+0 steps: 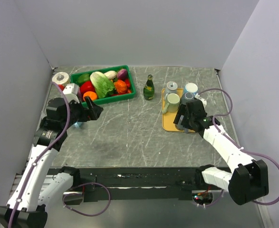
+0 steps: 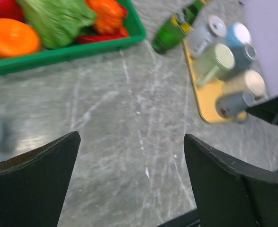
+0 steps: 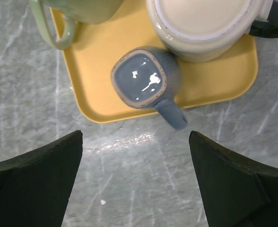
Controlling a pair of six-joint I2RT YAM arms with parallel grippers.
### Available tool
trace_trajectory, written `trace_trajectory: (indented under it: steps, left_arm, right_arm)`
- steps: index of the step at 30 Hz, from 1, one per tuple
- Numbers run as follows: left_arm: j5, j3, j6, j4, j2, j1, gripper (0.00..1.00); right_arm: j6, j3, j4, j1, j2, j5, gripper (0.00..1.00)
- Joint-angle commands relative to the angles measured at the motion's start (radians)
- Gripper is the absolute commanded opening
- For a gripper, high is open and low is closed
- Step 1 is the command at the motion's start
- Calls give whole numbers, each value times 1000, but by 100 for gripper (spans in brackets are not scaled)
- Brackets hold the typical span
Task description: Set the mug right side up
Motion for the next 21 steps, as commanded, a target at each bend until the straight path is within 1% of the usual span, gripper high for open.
trace_trajectory:
  steps: [1, 3, 4, 8, 12, 13, 18, 19, 20, 21]
  left_arm:
    - [235, -51, 3, 153, 27, 2, 96]
    - [289, -79, -2, 193, 37, 0, 96]
    - [347, -90, -10, 212, 45, 2, 96]
    - [435, -154, -28, 325, 51, 0, 96]
    - [452, -194, -40, 382, 36, 2, 96]
    - [452, -197, -36, 385, 36, 2, 96]
    - [423, -205, -24, 378, 48, 2, 96]
    - [423, -203, -19, 372, 56, 2, 96]
    - [425, -199, -16, 367, 59, 2, 96]
    - [425, -199, -10, 362, 62, 0, 96]
  right_arm:
    - [-89, 6, 54, -10, 20, 43, 97]
    - [-106, 10, 66, -12, 55, 16, 95]
    - [-119, 17, 68, -15, 66, 8, 95]
    - [-141, 20, 86, -29, 107, -29, 95]
    - [-144, 23, 97, -45, 132, -59, 95]
    - [-143, 23, 105, -49, 136, -70, 93]
    - [-121, 49, 80, -61, 193, -70, 84]
    - [-121, 56, 74, -67, 201, -70, 79]
    - [-120, 56, 77, -65, 205, -76, 76]
    - [-118, 53, 80, -64, 202, -79, 70]
